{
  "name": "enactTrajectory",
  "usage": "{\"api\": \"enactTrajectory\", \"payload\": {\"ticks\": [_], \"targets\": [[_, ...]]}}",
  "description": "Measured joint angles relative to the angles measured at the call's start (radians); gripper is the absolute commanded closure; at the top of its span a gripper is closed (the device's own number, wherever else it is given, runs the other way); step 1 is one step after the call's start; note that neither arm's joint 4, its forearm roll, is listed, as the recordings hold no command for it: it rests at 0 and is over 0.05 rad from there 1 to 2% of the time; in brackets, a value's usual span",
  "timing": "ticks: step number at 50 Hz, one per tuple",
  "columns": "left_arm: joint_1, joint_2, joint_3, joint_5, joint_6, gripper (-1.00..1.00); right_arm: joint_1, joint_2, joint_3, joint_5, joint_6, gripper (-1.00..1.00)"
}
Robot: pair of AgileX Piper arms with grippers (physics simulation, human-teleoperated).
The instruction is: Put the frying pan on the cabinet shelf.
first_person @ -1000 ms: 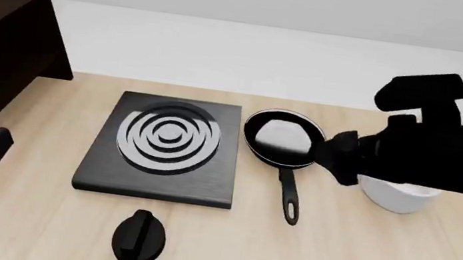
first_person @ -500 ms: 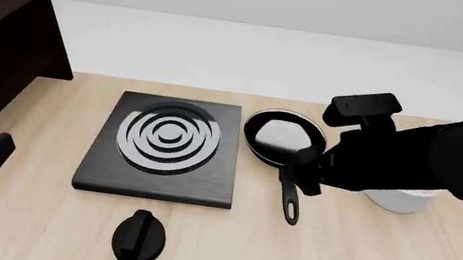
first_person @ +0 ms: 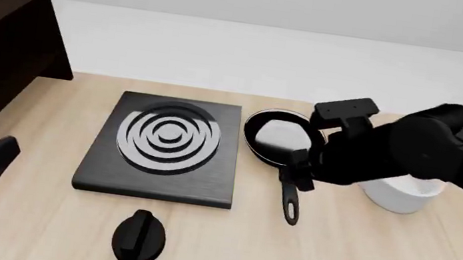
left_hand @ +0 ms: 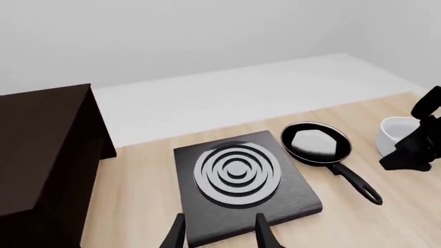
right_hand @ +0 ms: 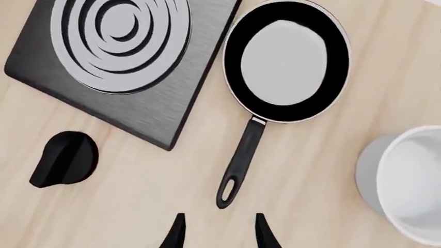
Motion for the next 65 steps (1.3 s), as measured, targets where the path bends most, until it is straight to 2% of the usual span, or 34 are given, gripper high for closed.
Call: {"api": "enactTrajectory", "payload": {"ticks": [16, 32, 43, 58, 65], "targets": [[-0.02, -0.006, -0.021, 0.025, 0.01, -1.0, -0.043, 0.071, -0.008, -0.038, -0.028, -1.0], [-0.032, -0.007, -0.004, 0.019, 0.017, -1.0, -0.071, 0.139, -0.002, -0.088, -0.029, -1.0], [-0.034, -0.005, 0.014, 0.004, 0.014, -1.0, -0.074, 0.176, -0.005, -0.111, -0.015, -1.0], [-0.036, -0.005, 0.02, 0.004, 0.013, -1.0, -0.045, 0.222, -0.004, -0.147, 0.033, -1.0], [-0.037, -0.002, 0.024, 0.001, 0.006, -1.0, -0.065, 0.245, 0.004, -0.175, 0.031, -1.0]]}}
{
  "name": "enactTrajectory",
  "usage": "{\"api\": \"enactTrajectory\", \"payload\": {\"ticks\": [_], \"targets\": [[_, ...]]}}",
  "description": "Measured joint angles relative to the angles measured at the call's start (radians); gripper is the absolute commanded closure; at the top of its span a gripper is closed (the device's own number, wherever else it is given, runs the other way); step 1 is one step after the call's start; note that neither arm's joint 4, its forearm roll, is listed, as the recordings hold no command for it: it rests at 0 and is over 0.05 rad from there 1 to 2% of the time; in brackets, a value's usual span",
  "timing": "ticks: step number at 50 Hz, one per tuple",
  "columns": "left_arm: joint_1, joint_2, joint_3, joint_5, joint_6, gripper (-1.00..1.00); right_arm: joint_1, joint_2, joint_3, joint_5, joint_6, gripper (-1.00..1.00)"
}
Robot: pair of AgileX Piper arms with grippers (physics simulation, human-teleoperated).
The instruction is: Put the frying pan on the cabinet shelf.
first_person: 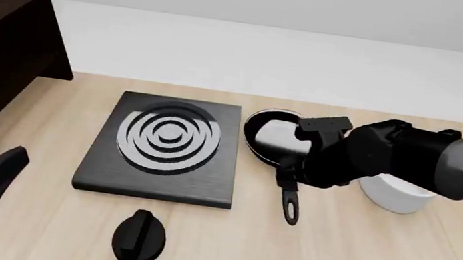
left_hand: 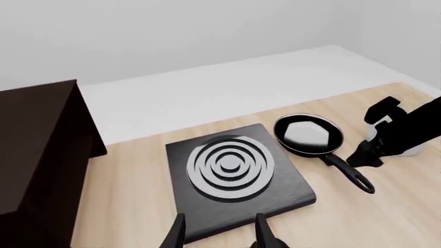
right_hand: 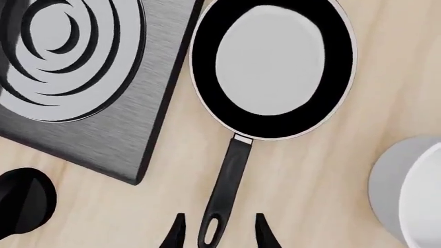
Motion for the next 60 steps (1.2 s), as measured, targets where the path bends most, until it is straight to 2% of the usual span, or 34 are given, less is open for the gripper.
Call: {"api": "enactTrajectory", "payload": {"ticks": [25, 60], "targets": [[-0.007, 0.01, 0.007, -0.008, -0.008, -1.0, -0.013, 0.077, 0.064, -0.109, 0.004, -1.0], [-0.009, 0.018, 0.024, -0.02, -0.005, -1.0, -0.003, 0.149, 0.091, -0.181, 0.008, -1.0]]}}
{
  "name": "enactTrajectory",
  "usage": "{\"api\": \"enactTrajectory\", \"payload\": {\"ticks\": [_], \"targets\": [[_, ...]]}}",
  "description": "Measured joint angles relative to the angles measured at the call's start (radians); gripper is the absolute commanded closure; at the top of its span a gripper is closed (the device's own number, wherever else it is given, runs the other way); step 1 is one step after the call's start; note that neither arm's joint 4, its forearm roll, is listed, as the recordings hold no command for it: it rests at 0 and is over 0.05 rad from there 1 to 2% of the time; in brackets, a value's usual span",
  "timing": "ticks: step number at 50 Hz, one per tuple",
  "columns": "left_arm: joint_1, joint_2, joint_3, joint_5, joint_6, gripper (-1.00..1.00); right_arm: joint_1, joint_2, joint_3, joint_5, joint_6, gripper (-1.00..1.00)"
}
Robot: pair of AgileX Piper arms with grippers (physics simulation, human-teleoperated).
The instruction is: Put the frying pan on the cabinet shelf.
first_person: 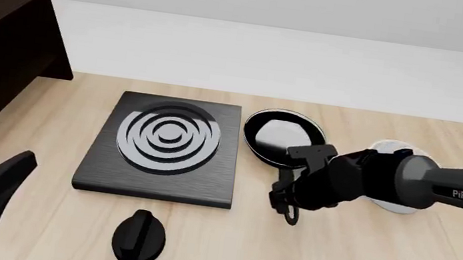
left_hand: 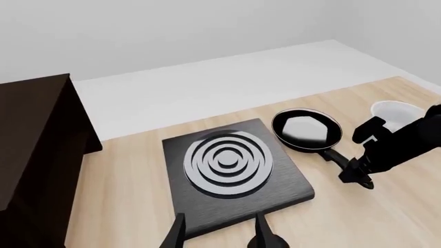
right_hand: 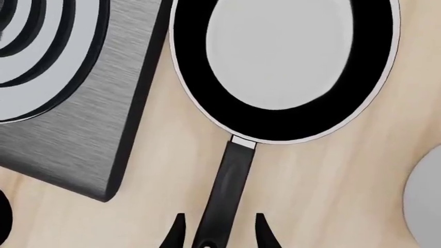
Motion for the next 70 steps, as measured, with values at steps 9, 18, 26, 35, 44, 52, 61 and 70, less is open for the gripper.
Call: {"api": "enactTrajectory", "payload": {"ticks": [9, 18, 26, 35, 44, 52, 61, 70], "targets": [[-0.002, 0.001, 0.006, -0.004, 0.0, -1.0, -0.002, 0.011, -0.005, -0.004, -0.001, -1.0], [-0.004, 0.003, 0.013, -0.01, 0.0, -1.0, -0.005, 0.018, -0.012, -0.004, -0.005, -1.0], [-0.005, 0.003, 0.015, -0.012, 0.001, -1.0, -0.008, 0.022, -0.021, -0.004, -0.008, -1.0], [-0.006, 0.002, 0.02, -0.014, 0.005, -1.0, -0.017, 0.022, -0.016, -0.011, -0.008, 1.0], [-0.008, 0.0, 0.025, -0.016, 0.007, -1.0, -0.037, 0.015, -0.012, -0.025, -0.019, 1.0], [-0.009, -0.001, 0.029, -0.016, 0.008, -1.0, -0.064, -0.009, -0.004, -0.048, -0.038, 1.0], [-0.01, -0.002, 0.03, -0.017, 0.009, -1.0, -0.098, -0.049, 0.001, -0.076, -0.09, 1.0], [-0.013, -0.003, 0.031, -0.018, 0.01, -1.0, -0.114, -0.085, -0.005, -0.091, -0.118, 1.0]]}}
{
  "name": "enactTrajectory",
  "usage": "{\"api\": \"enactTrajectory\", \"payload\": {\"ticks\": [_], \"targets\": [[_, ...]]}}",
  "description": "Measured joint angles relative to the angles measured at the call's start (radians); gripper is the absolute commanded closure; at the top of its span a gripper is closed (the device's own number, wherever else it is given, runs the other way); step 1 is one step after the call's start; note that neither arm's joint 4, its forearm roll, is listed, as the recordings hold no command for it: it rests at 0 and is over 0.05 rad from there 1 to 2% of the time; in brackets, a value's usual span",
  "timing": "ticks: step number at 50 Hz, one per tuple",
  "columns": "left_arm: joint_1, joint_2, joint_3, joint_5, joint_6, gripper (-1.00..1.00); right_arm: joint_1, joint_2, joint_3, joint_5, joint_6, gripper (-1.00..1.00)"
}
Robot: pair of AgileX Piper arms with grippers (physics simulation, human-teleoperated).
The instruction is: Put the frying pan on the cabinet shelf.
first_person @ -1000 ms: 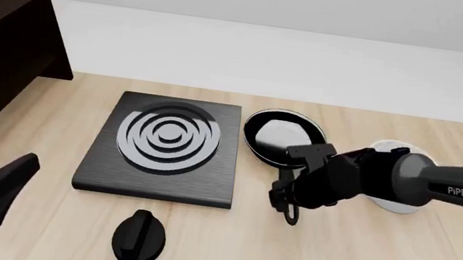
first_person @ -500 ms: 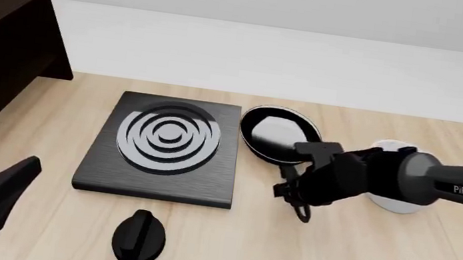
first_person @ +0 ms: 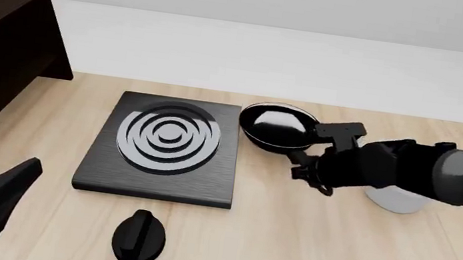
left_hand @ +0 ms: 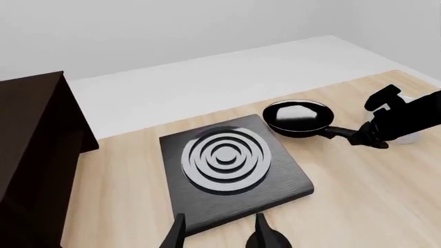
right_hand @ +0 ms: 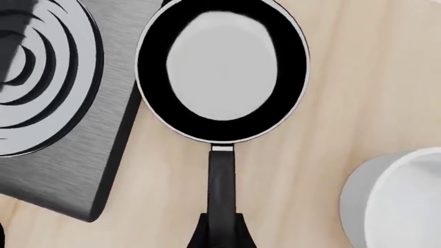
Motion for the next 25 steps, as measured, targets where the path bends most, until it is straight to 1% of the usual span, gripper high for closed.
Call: {"api": "enactTrajectory", "payload": {"ticks": [25], "targets": [[-0.007, -0.012, 0.011, -0.004, 0.001, -1.0, 0.0, -0.102, -0.06, 0.008, -0.1, 1.0]]}}
